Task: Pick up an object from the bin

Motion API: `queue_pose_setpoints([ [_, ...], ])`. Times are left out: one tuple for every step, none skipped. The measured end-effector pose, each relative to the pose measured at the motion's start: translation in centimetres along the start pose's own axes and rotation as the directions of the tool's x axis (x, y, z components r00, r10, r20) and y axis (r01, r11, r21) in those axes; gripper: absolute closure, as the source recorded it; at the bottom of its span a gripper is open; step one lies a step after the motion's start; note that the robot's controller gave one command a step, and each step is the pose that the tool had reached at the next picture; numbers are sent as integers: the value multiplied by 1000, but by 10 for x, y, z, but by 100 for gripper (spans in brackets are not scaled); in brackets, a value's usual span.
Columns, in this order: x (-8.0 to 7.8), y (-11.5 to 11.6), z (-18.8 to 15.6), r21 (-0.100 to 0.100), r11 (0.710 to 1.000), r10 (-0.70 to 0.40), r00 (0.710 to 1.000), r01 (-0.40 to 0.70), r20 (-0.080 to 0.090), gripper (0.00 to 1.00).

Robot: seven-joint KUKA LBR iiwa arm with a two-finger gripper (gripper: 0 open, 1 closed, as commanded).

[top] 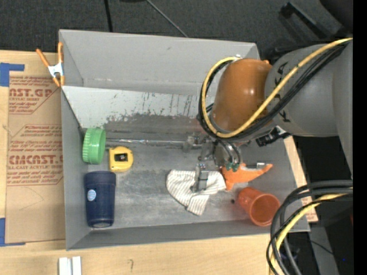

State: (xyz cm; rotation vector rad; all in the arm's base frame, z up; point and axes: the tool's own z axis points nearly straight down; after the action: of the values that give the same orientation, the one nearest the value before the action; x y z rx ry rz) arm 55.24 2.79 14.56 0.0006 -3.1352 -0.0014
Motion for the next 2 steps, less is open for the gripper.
queue_pose_setpoints([
  [-2,0,-4,0,1000,0,1000,0,8,0],
  [6,-8,35,-2,995,104,994,-104,16,0],
])
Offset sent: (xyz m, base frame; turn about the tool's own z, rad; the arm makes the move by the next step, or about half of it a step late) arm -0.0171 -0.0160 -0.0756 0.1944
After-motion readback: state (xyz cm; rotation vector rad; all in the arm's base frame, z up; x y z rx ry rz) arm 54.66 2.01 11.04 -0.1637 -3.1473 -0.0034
